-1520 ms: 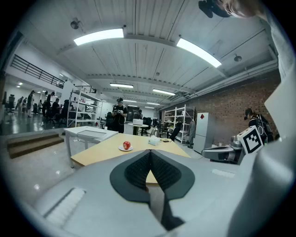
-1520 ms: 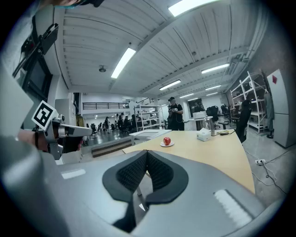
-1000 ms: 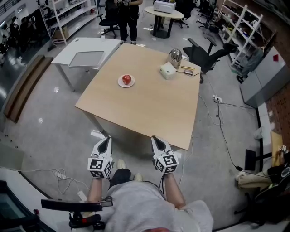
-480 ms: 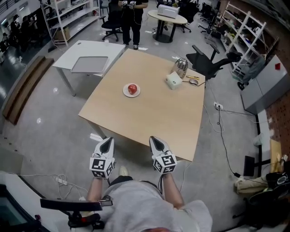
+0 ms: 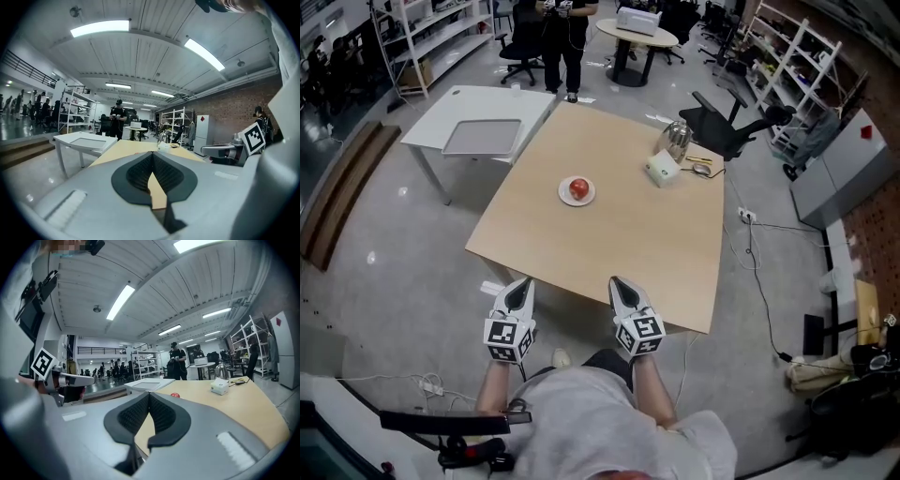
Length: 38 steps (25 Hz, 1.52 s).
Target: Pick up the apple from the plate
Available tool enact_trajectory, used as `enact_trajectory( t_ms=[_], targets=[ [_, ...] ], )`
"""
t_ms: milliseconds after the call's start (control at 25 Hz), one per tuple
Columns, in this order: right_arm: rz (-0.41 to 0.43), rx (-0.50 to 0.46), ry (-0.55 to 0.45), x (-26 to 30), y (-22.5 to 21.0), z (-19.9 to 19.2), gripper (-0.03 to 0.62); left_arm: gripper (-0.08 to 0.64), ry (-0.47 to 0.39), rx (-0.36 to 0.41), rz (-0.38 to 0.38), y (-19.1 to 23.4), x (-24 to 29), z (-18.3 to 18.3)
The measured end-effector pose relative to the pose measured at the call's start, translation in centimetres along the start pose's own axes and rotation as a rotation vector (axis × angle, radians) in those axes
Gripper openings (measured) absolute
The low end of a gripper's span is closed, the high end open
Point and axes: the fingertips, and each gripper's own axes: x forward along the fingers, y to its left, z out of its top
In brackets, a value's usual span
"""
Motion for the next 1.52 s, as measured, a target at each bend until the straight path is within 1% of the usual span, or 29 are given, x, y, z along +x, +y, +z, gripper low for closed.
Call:
enact_trajectory(
  t_ms=[240, 400, 600, 840, 1000, 1200, 1520],
  targets=[
    [-0.018, -0.003, 0.007, 0.7, 0.1, -0.1, 0.006, 0.02, -0.008, -0.008, -0.015, 0.9, 0.3, 0.1],
    [-0.011, -0.011, 0.023, 2.1, 0.3, -0.5, 0.006, 0.02, -0.004, -0.027, -0.002, 2.5, 0.9, -0.5],
    [-0.001, -0.017, 0.038, 3.2, -0.3, -0.4, 0.006, 0.02, 0.004, -0.037, 0.014, 3.4, 1.8, -0.6],
    [0.018, -0.019, 0.069, 6.7, -2.4, -1.1, 0.006, 0.02, 0.01, -0.053, 0.048, 5.5, 4.5, -0.8],
    [0.041, -0.028, 0.085, 9.6, -3.3, -0.8, 0.006, 0.02, 0.023, -0.061, 0.065, 6.8, 6.4, -0.5],
    [0.062, -0.025, 0.095, 13.0, -4.6, -0.5, 0.006, 0.02, 0.05, -0.068, 0.073, 8.1, 9.2, -0.8],
    [0.076, -0.019, 0.137, 17.7, -7.5, -1.6, 0.006, 0.02, 0.099, -0.087, 0.09, 9.8, 13.2, -2.0]
  ],
)
